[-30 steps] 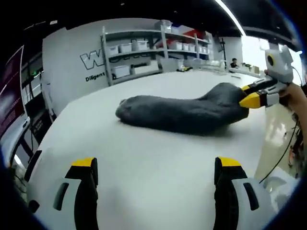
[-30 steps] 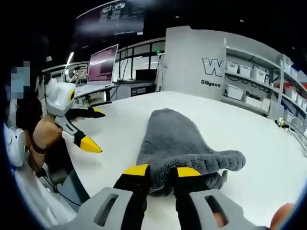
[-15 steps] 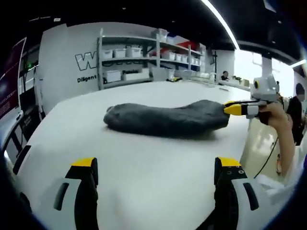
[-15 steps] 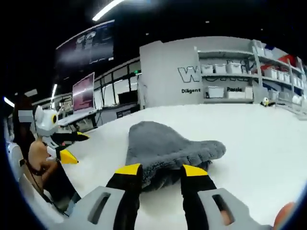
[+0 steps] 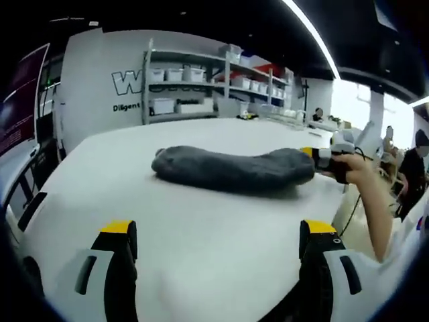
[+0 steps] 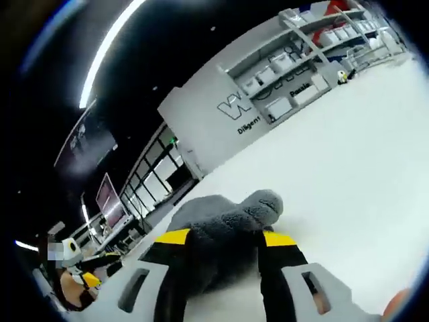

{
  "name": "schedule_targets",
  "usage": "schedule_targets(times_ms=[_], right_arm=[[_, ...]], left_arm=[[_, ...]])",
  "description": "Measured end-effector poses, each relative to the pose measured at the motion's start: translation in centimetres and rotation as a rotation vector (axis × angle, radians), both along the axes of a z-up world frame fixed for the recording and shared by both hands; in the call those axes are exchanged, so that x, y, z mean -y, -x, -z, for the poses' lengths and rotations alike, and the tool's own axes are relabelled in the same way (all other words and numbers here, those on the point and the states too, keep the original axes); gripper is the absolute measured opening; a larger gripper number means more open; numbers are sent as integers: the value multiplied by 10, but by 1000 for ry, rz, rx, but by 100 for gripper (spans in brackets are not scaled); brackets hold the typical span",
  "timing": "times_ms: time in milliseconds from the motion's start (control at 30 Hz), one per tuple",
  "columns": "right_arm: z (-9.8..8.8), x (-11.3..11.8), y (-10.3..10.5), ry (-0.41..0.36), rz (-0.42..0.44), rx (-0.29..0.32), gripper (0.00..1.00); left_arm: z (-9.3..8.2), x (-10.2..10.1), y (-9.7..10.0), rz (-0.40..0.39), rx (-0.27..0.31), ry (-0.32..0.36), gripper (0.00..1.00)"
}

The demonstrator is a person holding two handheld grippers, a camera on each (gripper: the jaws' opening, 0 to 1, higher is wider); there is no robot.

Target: Open the folded towel by lifting each exposed corner and separating the folded layers until the towel lies flat within the target outline without major curled edges

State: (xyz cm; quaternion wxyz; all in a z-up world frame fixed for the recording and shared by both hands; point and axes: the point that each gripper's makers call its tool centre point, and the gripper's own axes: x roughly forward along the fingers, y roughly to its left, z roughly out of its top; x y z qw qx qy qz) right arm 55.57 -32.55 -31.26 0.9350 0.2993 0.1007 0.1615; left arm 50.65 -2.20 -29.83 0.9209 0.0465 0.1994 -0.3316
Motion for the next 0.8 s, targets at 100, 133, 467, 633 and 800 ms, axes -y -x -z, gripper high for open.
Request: schedule_targets(times_ms=[100,133,467,633,800], right_arm=[[-3,1,-12,44,25,35,19],[-11,0,-12,66,31,76,8],[-66,-96,16,751,-76,447,2],[-61,-190,41,1045,-324,633,2],[-30,-241,59,1184,-483,697,2]], left_arm=[[-3,-3,1,-25,0,-6,99],[-4,-4,1,-28,2,-9,99],[-27,-11,-11,-75,34,6,98],[-52,-5,-9,-62,99,61,98],[-49,5,-7,-25,90,90,93]])
